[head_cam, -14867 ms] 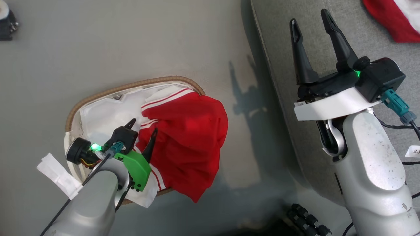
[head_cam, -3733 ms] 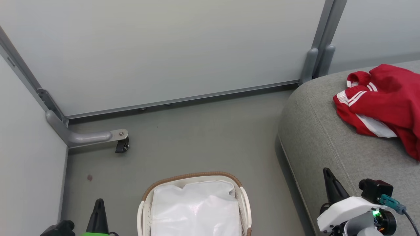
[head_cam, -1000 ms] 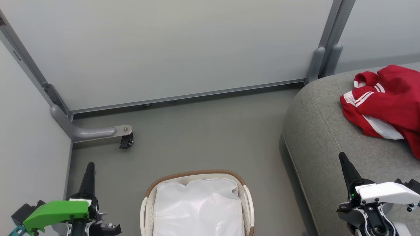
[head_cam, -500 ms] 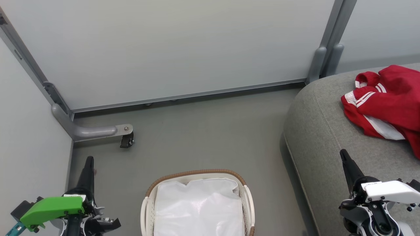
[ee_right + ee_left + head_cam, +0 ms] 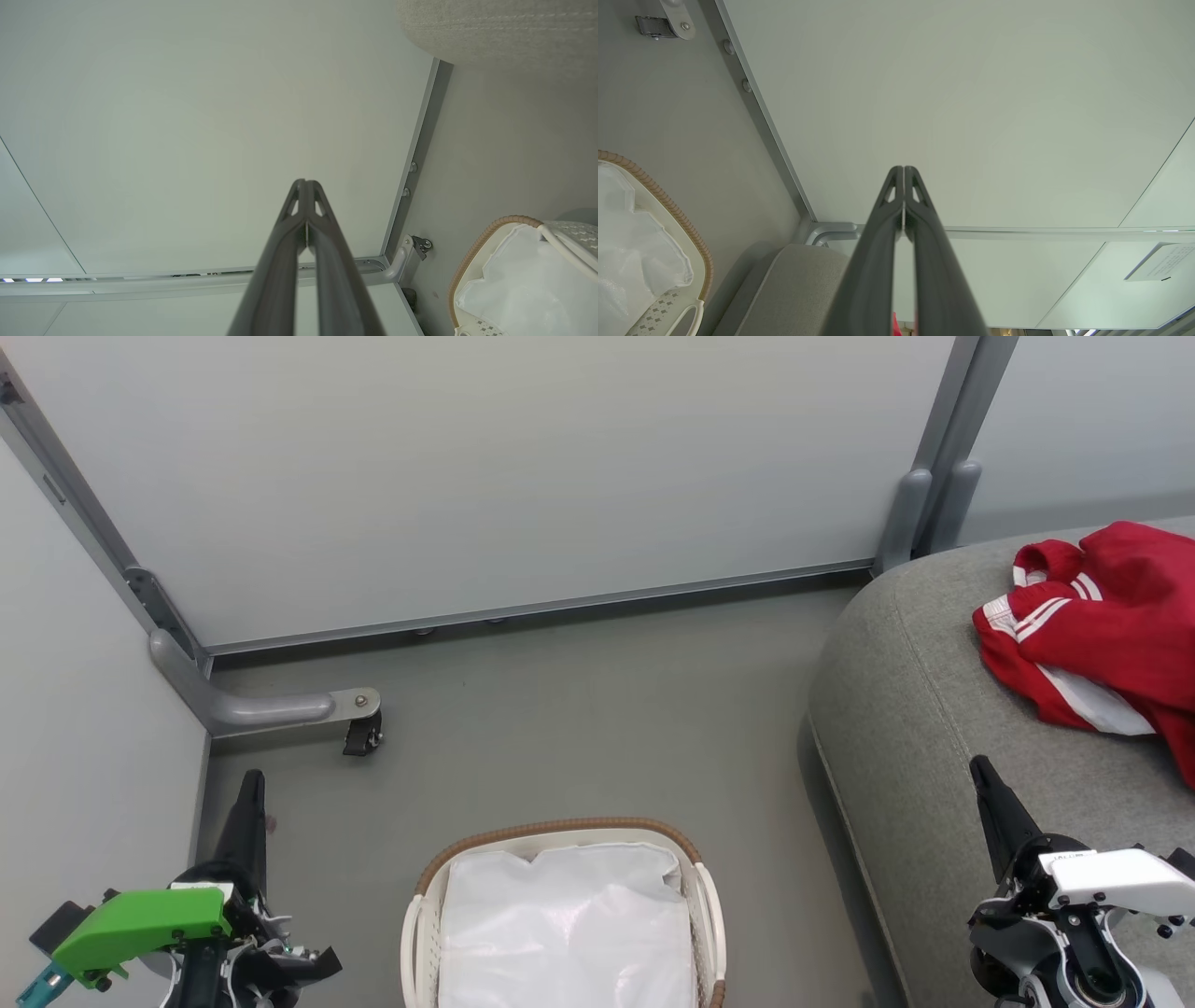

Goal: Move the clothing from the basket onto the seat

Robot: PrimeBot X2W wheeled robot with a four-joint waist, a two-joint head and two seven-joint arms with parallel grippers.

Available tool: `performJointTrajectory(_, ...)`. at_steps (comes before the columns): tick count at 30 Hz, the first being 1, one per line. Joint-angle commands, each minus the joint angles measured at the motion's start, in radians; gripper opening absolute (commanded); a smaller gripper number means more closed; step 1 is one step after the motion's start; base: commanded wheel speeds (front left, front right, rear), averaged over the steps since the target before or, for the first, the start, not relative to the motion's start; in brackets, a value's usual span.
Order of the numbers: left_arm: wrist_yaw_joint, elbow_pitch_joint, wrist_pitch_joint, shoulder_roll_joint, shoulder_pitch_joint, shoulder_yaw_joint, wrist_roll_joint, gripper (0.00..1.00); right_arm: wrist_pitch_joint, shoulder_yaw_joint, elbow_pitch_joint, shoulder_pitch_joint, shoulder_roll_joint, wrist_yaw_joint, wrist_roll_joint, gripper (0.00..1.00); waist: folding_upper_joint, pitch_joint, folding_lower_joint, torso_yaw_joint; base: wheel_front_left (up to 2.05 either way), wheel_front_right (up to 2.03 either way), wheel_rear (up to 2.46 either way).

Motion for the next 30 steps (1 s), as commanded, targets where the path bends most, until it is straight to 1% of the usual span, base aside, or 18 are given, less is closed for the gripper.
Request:
performJointTrajectory(1, -0.004, -0.002, 0.005, 0.007, -0.009, 0.002, -0.005, 0.00, 0.003, -0.003, -0.004, -0.009, -0.006, 0.000, 0.003, 0.00, 0.0000, 0.000, 0.0000, 0.000, 0.00, 0.00, 0.00)
performJointTrajectory(30, -0.004, -0.002, 0.004, 0.007, -0.009, 0.002, -0.005, 0.00, 0.003, -0.002, -0.004, -0.009, -0.006, 0.000, 0.003, 0.00, 0.0000, 0.000, 0.0000, 0.000, 0.00, 0.00, 0.00)
